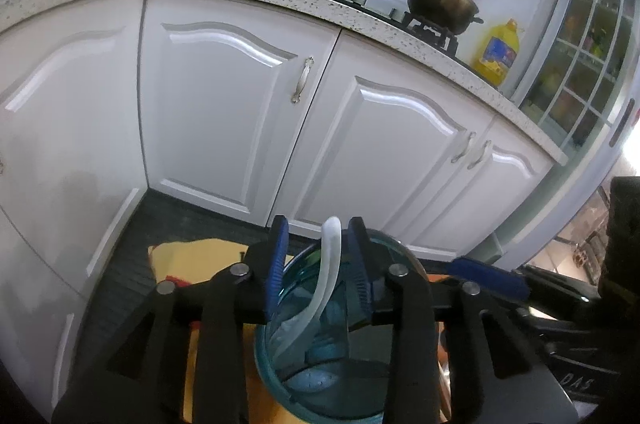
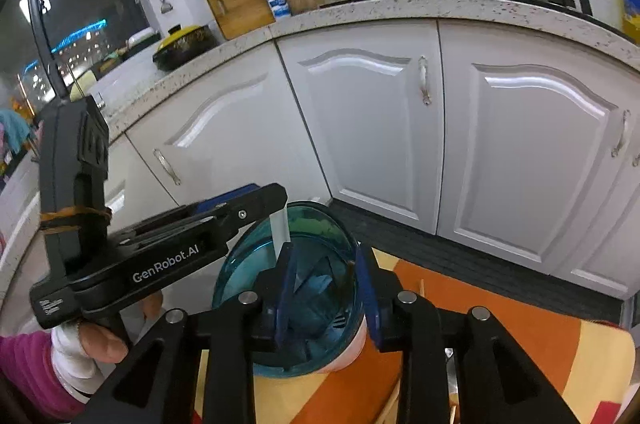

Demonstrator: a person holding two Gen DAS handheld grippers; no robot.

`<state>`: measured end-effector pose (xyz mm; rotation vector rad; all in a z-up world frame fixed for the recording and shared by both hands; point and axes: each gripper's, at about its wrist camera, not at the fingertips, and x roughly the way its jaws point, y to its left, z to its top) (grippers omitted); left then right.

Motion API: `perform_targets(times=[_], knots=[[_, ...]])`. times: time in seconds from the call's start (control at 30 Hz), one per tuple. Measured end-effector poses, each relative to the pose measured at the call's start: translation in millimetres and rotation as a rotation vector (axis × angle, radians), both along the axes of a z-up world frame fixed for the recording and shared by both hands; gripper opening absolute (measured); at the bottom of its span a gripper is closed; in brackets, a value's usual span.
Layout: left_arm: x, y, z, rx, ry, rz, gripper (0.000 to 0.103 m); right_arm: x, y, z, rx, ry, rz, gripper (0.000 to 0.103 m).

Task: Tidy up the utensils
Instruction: 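Lift both utensils and lower them into the teal-lidded floral cup, then open both grippers and withdraw from the cup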

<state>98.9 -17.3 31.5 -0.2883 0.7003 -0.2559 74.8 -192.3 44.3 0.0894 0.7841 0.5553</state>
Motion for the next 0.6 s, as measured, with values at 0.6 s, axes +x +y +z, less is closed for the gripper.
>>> perform_targets(times=[0.6], knots=[[-61.6,-14.4,15.6,0.173,0.0,0.049,0.039,-57.5,-27.7,11.9,-0.005,-0.024,-0.073,0.033]])
